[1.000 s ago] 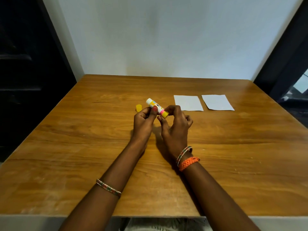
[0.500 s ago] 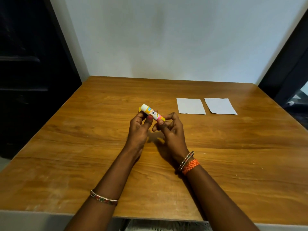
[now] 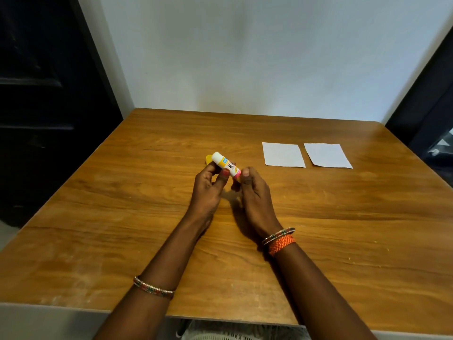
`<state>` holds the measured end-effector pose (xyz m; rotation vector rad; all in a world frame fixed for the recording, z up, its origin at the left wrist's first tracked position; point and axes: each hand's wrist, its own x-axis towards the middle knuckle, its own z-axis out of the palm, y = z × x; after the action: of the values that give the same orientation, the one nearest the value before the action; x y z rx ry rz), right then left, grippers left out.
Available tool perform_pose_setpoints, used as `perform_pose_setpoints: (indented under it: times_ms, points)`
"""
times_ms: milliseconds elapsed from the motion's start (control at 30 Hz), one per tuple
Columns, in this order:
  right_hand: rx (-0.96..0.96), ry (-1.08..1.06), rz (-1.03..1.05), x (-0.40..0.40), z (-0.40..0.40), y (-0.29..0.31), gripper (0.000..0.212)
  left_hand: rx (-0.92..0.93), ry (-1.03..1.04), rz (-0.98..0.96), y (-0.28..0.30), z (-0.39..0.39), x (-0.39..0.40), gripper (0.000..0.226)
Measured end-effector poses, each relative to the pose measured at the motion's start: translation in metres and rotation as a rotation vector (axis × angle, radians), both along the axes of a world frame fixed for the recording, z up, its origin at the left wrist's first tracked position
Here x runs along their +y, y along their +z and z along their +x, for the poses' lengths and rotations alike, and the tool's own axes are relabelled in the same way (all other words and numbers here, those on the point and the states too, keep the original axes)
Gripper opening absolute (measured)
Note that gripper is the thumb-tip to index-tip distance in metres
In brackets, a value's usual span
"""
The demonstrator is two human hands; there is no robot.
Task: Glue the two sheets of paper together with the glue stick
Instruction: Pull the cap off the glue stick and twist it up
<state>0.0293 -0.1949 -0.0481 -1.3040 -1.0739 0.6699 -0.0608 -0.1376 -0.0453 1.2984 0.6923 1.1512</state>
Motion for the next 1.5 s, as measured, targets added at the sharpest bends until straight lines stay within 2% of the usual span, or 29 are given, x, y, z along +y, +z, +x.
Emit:
perform_pose_setpoints:
  times_ms: [67,167,367,567,900,1000,1067,1200,1333,1400,1500]
  points:
    - [-0.04,0.011,0.012,0.0,-0.001,0.0,0.023,0.006,0.058,0.004,0.003,-0.002,0.002,0.016]
    - [-0.106,-0.022,0.047,0.0,0.0,0.002,0.028,0.007,0.108,0.009,0.005,-0.006,0.004,0.014]
    - [-0.072,-0.076,0.078,0.0,0.001,0.003,0.026,0.015,0.113,0.001,0.004,-0.006,0.005,0.015]
    - [-0.114,-0.07,0.037,0.001,0.001,0.0,0.015,0.026,0.097,-0.006,0.004,-0.005,0.003,0.017]
    - [-0.222,-0.086,0.018,0.002,0.001,-0.003,0.01,0.055,0.045,-0.047,0.004,-0.006,0.002,0.016]
    - [-0.091,-0.019,-0.012,0.002,0.0,-0.007,0.002,0.046,0.019,-0.078,0.004,-0.007,0.0,0.013]
    - [0.034,0.041,-0.007,0.003,-0.001,-0.01,0.009,0.043,0.009,-0.073,0.005,-0.007,-0.001,0.013]
    - [0.097,0.03,0.002,0.004,-0.002,-0.009,0.022,0.05,-0.016,-0.044,0.004,-0.005,-0.001,0.014]
    - [0.495,0.116,-0.079,0.006,0.001,0.0,0.034,0.07,-0.069,-0.004,0.003,-0.004,-0.003,0.017]
    - [0.559,0.16,-0.111,0.005,0.002,0.002,0.038,0.054,-0.075,-0.002,0.002,-0.003,-0.005,0.017]
    - [0.54,0.143,-0.078,0.005,0.001,0.003,0.038,0.031,-0.041,0.012,0.002,-0.002,-0.004,0.017]
